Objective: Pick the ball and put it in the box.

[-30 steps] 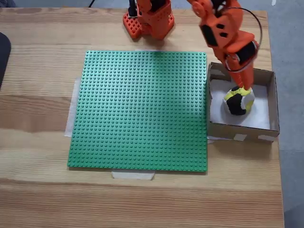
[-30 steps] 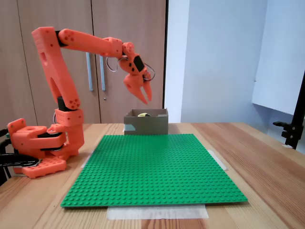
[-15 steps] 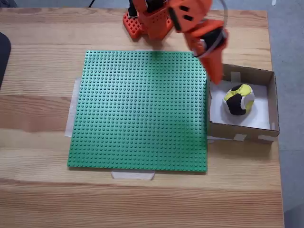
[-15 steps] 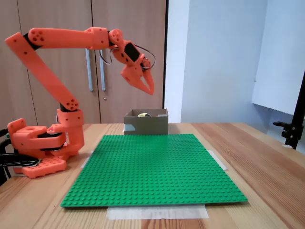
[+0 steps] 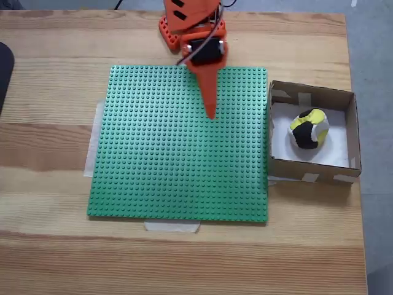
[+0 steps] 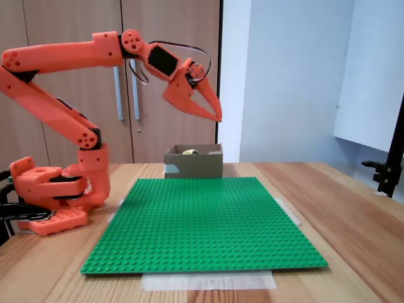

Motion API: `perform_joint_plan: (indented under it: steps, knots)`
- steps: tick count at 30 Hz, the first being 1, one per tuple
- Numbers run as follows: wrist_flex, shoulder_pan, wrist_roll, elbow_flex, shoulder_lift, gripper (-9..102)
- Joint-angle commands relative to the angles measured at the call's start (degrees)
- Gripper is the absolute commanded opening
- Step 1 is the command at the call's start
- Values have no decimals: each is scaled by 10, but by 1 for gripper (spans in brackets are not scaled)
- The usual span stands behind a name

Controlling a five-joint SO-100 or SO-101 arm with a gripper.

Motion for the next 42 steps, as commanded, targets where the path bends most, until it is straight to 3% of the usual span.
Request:
perform_joint_plan:
  steps: [1, 23, 42]
  knots:
    - [-12, 29, -2, 15, 43, -1]
    - [-36, 155, 27, 258, 241, -1]
    - [51, 165, 36, 430, 413, -1]
